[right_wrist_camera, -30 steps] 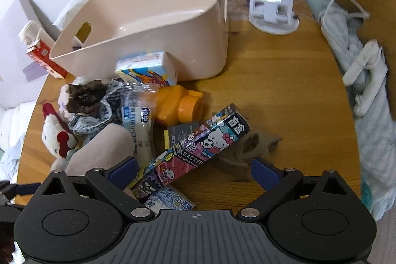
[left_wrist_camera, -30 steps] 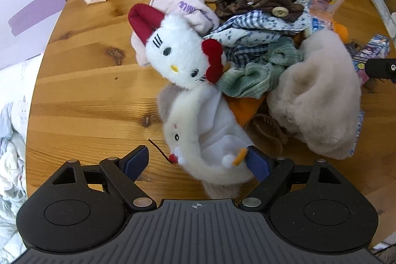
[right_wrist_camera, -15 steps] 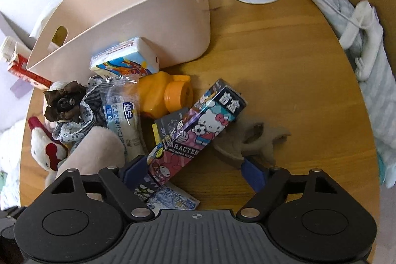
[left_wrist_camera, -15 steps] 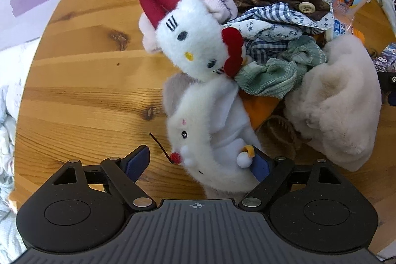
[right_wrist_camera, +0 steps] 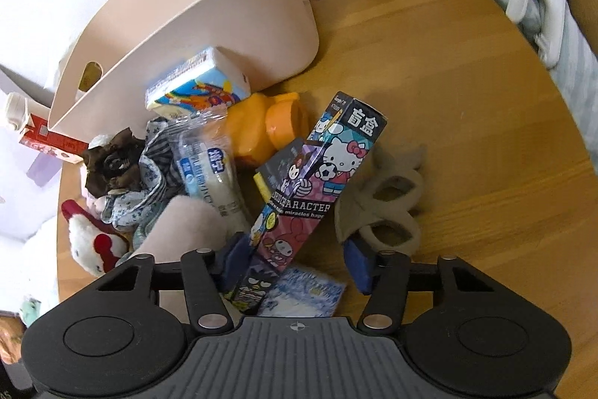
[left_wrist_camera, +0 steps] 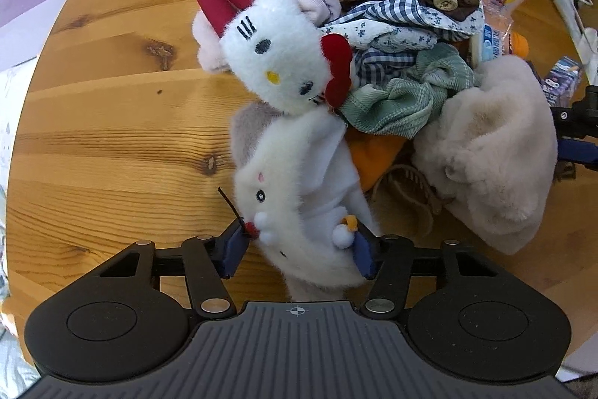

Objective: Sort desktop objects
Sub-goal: 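Close left tool on the white plush while right tool grips the pink blind box, then lift and carry the white plush and blind box over the beige basket with both tools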

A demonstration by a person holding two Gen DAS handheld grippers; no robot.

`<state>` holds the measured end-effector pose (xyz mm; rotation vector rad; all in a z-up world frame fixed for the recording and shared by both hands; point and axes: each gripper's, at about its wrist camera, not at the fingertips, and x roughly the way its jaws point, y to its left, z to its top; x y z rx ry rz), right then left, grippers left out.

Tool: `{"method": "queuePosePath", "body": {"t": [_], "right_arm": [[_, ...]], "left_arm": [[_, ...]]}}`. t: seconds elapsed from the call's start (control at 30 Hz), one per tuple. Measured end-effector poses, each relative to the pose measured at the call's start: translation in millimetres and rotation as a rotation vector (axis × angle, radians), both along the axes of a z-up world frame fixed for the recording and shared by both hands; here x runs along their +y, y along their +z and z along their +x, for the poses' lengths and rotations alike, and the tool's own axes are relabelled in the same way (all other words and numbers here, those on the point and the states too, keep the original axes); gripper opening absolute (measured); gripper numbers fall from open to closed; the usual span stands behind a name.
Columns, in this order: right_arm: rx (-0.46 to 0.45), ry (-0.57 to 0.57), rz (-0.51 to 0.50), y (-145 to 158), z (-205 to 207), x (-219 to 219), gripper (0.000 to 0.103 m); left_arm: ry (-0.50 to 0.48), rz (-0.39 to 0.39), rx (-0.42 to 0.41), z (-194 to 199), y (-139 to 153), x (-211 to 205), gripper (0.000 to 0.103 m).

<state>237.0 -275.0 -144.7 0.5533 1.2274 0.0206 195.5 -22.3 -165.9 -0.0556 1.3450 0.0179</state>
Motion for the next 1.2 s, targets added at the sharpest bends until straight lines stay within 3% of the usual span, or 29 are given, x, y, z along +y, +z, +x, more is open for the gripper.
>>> {"method": "queuePosePath", "body": {"t": [0.13, 0.3, 0.37, 0.53, 0.7, 0.77, 1.2], "right_arm": [[0.018, -0.032, 0.04, -3.3, -10.1, 5.1, 0.053], [0.004, -0.056, 0.022, -3.5, -14.5, 8.4, 0.052], [0.005, -0.064, 0.019, -7.6, -12.3, 8.8, 0.046], [-0.009, -0.068, 0.025, -10.9, -10.3, 9.7, 0.028], [-0.039, -0.035, 0.001, -6.2, -13.1, 11.7, 0.023], [-0.063, -0.011, -0.018, -0.9, -15.8, 12.3, 0.021], [-0.191, 0.021, -0.08, 37.2, -42.2, -12.8, 0.021]], "left_arm": [[-0.007, -0.014, 0.004, -2.7, -1.3, 6.4, 0.059], [-0.035, -0.019, 0.001, -4.9, -4.1, 13.5, 0.059], [-0.047, -0.025, 0.0, -5.6, -5.1, 14.0, 0.058], [-0.058, -0.045, -0.002, 3.8, -6.3, 22.3, 0.047], [-0.072, -0.052, -0.019, -0.1, -3.1, 24.7, 0.025], [-0.079, -0.05, -0.032, -2.5, 1.1, 24.1, 0.023], [-0.101, -0.025, -0.154, -6.6, 46.2, 37.5, 0.021]]}}
